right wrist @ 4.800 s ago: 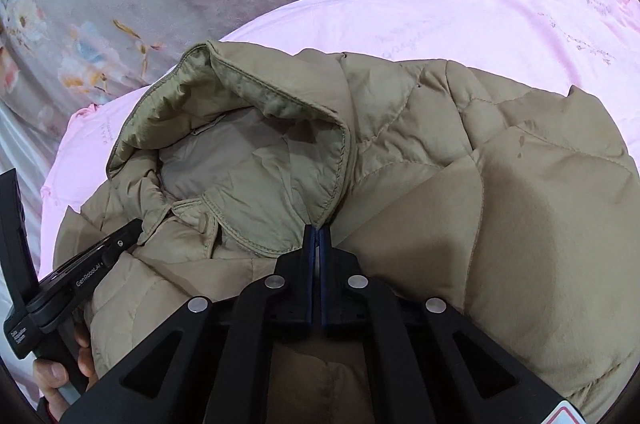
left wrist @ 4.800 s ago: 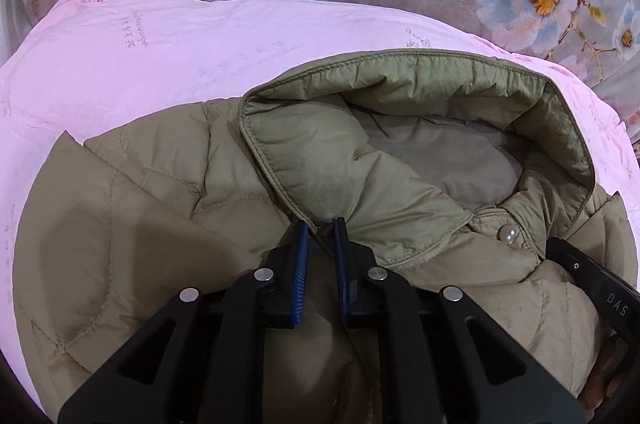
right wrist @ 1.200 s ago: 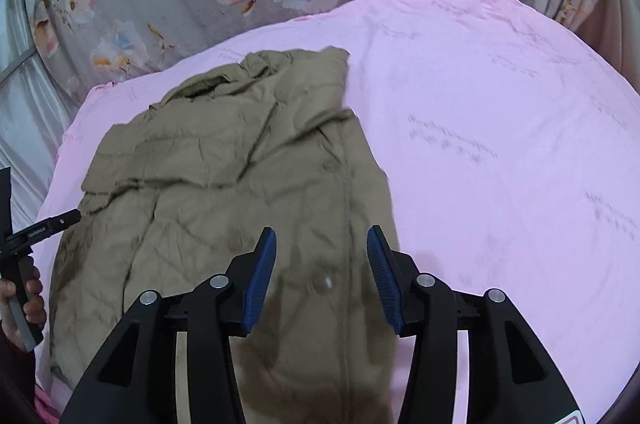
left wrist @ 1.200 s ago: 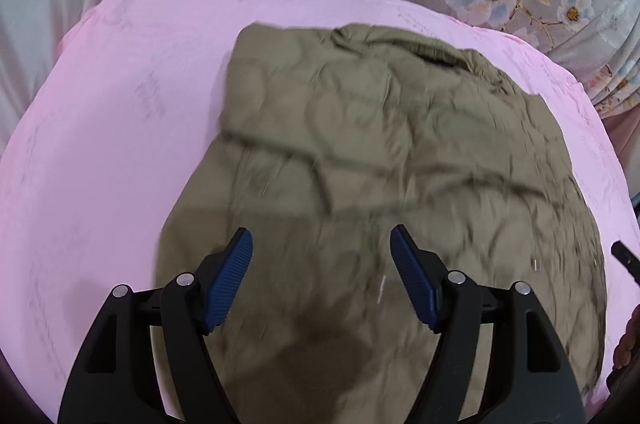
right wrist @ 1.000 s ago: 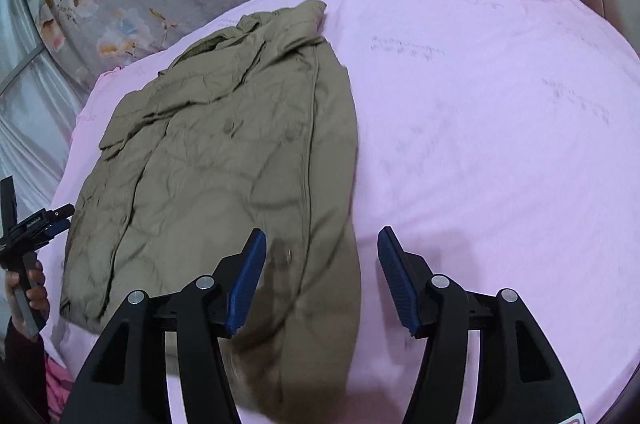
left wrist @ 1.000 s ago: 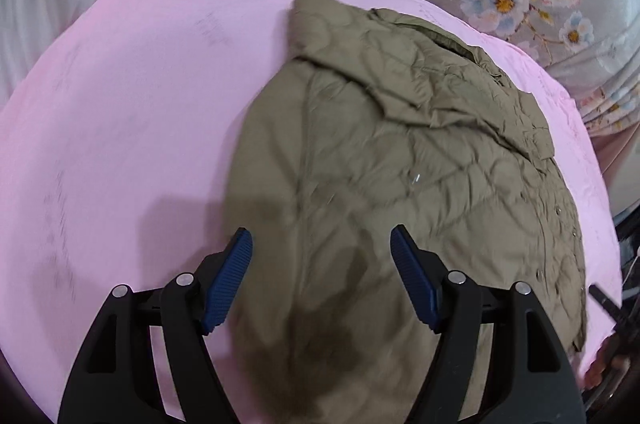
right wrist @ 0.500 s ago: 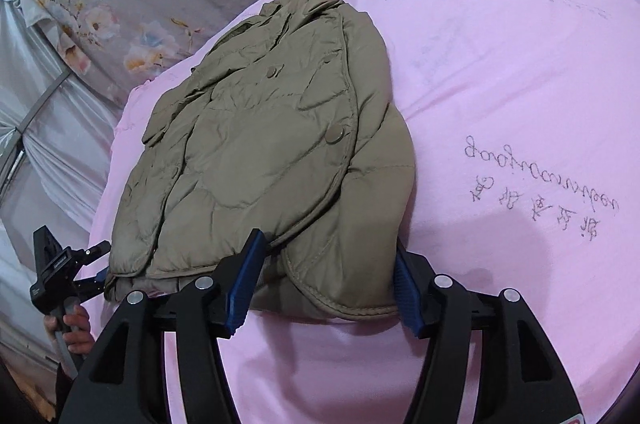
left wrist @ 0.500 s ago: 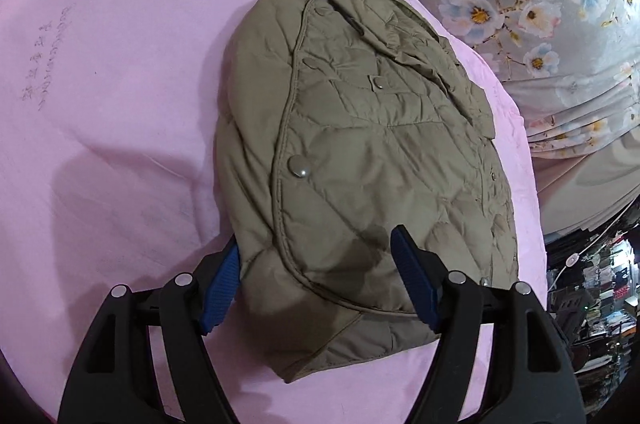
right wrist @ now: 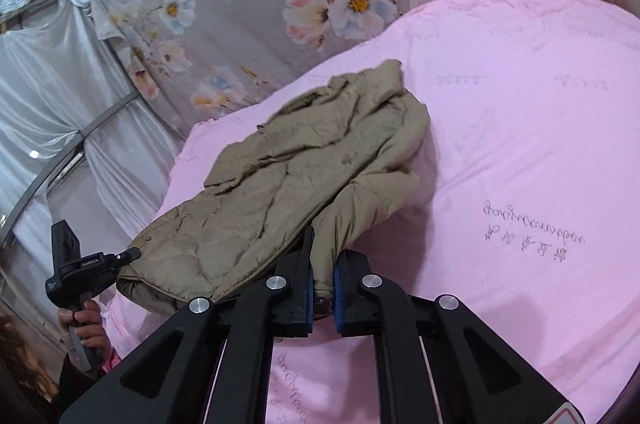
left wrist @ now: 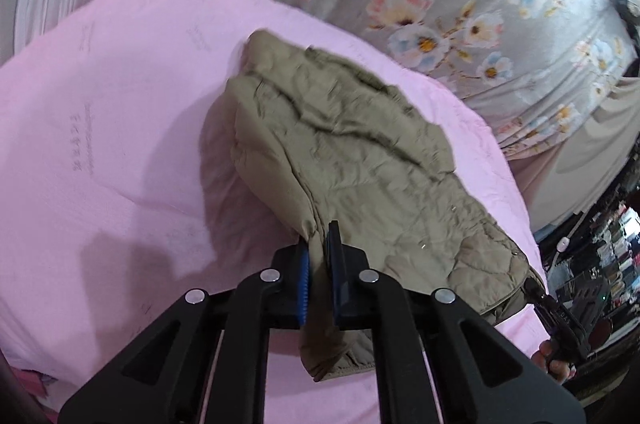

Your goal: Fold large clothes

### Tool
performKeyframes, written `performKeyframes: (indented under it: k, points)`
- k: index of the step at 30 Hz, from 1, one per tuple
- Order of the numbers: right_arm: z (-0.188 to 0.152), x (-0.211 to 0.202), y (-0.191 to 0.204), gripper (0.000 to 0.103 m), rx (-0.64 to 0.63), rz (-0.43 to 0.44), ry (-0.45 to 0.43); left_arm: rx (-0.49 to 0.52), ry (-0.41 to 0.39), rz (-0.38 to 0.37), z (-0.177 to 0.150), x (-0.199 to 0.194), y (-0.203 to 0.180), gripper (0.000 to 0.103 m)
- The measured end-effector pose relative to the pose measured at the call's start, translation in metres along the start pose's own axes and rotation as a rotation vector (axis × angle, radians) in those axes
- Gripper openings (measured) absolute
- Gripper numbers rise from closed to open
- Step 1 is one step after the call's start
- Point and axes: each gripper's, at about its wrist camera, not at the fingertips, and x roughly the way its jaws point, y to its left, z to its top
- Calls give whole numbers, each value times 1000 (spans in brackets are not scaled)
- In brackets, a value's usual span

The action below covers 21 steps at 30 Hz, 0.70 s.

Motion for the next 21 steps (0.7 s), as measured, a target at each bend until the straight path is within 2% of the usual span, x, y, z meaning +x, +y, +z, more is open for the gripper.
performKeyframes:
  k: [6, 11, 15, 17, 21]
  points:
    - [15, -75, 41, 7, -141, 63, -121, 60, -127, -54, 4, -93, -28, 7]
    - [49, -109, 72, 7, -203, 67, -260, 102, -224, -63, 28, -136, -51, 7]
    - [88, -88, 82, 7, -223, 37, -327, 167, -262, -1, 65, -115, -69, 7]
    - [111, -59, 82, 7, -212, -3, -334, 189, -255, 64, 86, -83, -71, 7]
    - [147, 18, 63, 7, -114, -51, -285, 207, -199, 199, 125, -2, -58, 8]
